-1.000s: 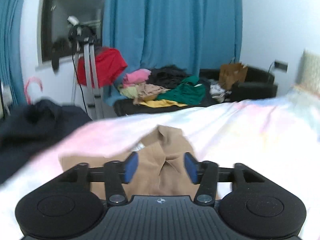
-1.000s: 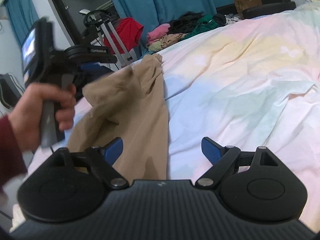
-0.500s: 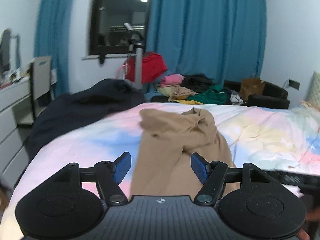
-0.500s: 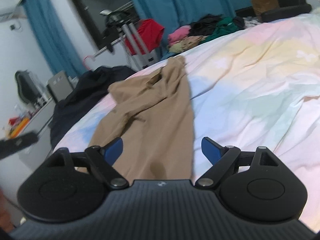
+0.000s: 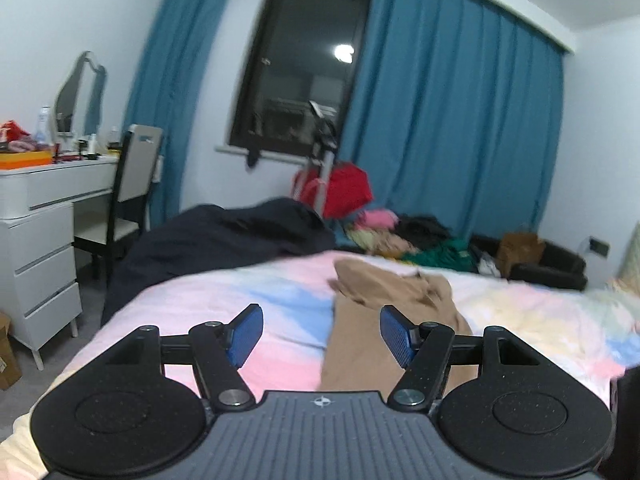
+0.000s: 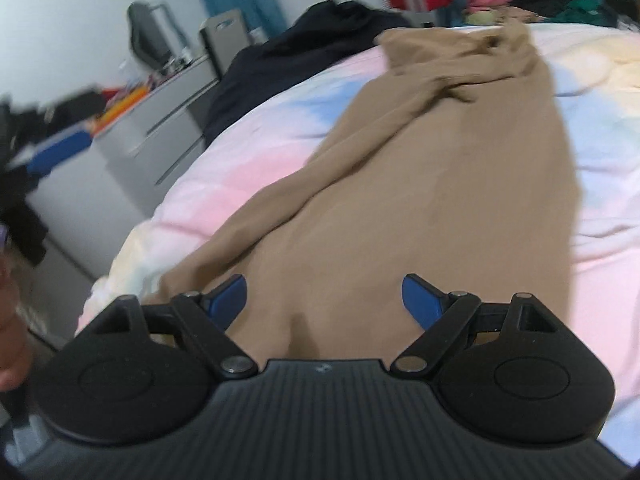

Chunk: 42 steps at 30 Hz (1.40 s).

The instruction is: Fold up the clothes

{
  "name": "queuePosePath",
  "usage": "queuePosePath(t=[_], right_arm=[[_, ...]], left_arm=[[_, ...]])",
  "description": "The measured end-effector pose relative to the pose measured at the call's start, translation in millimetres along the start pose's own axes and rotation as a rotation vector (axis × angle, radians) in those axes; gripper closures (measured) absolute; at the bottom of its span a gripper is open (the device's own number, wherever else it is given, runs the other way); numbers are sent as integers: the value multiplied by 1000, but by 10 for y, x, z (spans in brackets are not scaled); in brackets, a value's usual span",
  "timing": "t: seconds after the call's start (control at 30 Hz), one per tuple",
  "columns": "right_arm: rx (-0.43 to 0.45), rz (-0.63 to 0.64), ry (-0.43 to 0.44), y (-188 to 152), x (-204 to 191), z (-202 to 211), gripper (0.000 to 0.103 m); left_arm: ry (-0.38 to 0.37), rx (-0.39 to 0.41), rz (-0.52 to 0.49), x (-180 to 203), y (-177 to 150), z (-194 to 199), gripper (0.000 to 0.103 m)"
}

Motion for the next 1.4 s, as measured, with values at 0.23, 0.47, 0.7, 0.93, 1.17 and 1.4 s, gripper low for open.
queuePosePath(t=[0.23,0.47,0.7,0.93,1.17,1.4], right_arm=[[-88,-44,184,32,-400,-505,17],[-201,5,244,38,-698,-940,27],[-220,12,247,6,-708,-1059,27],[-169,-32,190,-25,-628,-1043,84],[-21,-107,136,7,-465,-391,100],[90,-145,62,-18,-237,330,100]], left_arm=[[6,-12,67,-251,13,-54,36],[12,-69,107,-327,-18,-240,36],[35,-88,97,-303,-38,-318,36],[49,-103,88,-276,-48,-322,36],[-19,-98,149,-339,-27,-252,35],[-165,-220,100,-191,-115,-325,34]])
Point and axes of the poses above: each gripper's, at about its wrist camera, not at the fingertips, and z roughly against the way its jaws point, x to its right, y to its top, the point moved 1 cm from there along -z, roughly the way its jaws point, and after that the axes turned 13 degrees about y, right-handed, at the moved point
